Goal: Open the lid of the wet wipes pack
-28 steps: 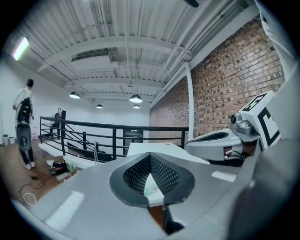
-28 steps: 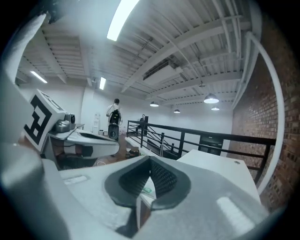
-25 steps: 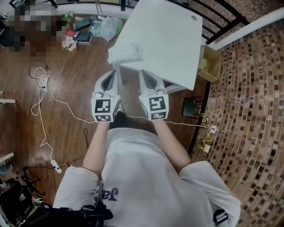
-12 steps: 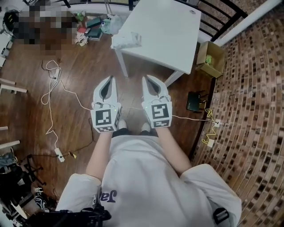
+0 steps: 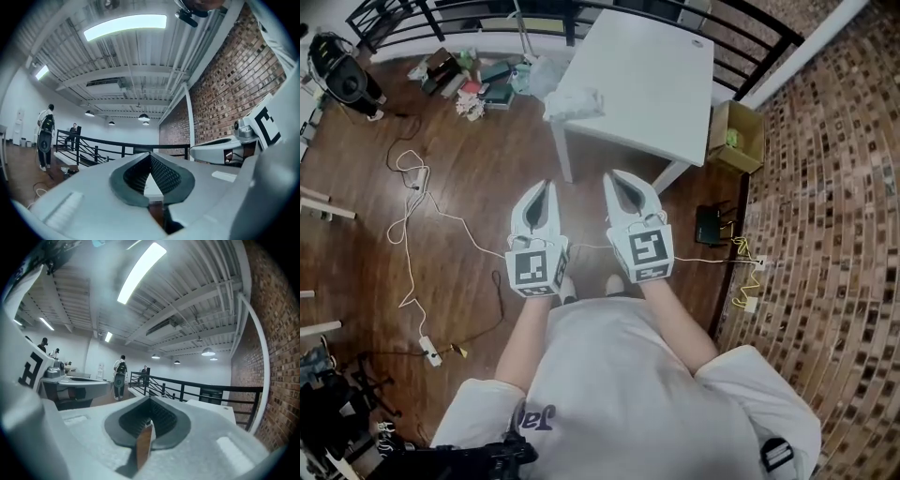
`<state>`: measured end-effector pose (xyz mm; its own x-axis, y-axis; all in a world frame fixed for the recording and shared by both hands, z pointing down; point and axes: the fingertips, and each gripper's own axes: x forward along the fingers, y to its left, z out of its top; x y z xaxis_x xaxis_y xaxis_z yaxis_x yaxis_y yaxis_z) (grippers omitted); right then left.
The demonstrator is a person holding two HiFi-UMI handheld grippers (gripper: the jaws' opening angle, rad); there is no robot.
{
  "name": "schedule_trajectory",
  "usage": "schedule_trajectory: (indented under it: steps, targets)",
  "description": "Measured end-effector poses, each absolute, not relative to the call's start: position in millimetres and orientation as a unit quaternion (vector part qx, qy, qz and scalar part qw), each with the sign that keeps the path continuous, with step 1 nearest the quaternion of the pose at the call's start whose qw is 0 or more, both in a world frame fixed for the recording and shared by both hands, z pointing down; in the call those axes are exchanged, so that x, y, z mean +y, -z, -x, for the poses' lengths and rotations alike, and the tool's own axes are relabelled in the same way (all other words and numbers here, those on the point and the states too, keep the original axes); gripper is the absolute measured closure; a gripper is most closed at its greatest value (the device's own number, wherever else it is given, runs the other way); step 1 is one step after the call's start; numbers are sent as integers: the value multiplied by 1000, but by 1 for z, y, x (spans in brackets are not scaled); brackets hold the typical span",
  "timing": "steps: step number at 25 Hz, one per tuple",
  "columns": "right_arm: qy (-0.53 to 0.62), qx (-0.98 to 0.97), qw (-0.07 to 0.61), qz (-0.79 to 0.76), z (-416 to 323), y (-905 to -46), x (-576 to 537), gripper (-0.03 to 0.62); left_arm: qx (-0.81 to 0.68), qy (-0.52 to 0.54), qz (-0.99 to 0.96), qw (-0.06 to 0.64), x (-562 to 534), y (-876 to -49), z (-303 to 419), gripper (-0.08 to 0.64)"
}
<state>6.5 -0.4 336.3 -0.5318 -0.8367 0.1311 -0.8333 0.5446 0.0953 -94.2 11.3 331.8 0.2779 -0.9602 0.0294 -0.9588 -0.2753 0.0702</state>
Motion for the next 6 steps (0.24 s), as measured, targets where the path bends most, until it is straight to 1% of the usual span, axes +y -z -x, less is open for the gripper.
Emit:
schedule_trajectory:
  steps: [6]
  targets:
    - [9,-886,96,-454,28,-349,14,601,-586,32,-809,14,15,-330,113,545]
